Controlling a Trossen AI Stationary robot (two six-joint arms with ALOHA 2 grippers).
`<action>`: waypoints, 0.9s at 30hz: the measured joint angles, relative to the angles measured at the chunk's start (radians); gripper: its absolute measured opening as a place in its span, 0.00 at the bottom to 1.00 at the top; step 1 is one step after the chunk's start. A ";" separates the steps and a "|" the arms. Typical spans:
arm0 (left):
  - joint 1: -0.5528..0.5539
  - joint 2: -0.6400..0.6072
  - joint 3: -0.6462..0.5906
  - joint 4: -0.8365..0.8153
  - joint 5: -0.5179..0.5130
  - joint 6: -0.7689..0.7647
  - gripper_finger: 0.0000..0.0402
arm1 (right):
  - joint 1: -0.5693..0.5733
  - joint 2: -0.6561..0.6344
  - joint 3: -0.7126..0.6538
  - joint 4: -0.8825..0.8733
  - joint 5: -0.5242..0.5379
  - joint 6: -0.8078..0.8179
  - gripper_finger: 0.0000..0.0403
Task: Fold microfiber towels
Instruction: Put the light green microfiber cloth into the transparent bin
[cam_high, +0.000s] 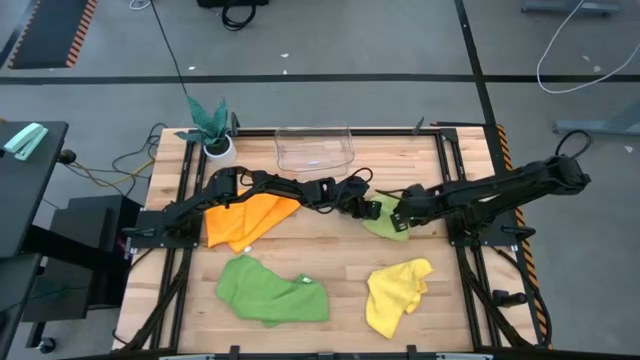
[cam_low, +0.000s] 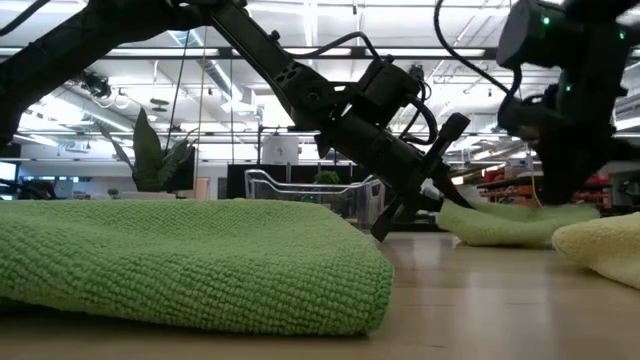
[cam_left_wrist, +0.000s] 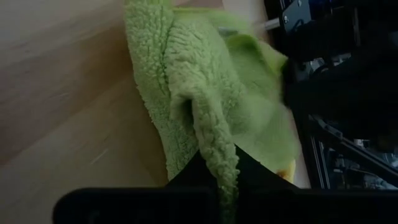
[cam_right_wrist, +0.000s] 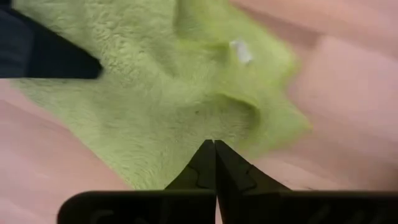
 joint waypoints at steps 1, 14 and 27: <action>0.000 0.000 0.000 0.000 0.000 0.000 0.02 | 0.000 0.000 0.024 -0.056 0.005 -0.008 0.00; 0.003 0.005 0.061 0.013 0.004 0.013 0.02 | 0.000 -0.083 0.199 -0.215 0.091 -0.076 0.01; 0.062 0.002 0.343 -0.258 0.017 0.172 0.02 | 0.000 -0.141 0.200 -0.221 0.162 -0.119 0.01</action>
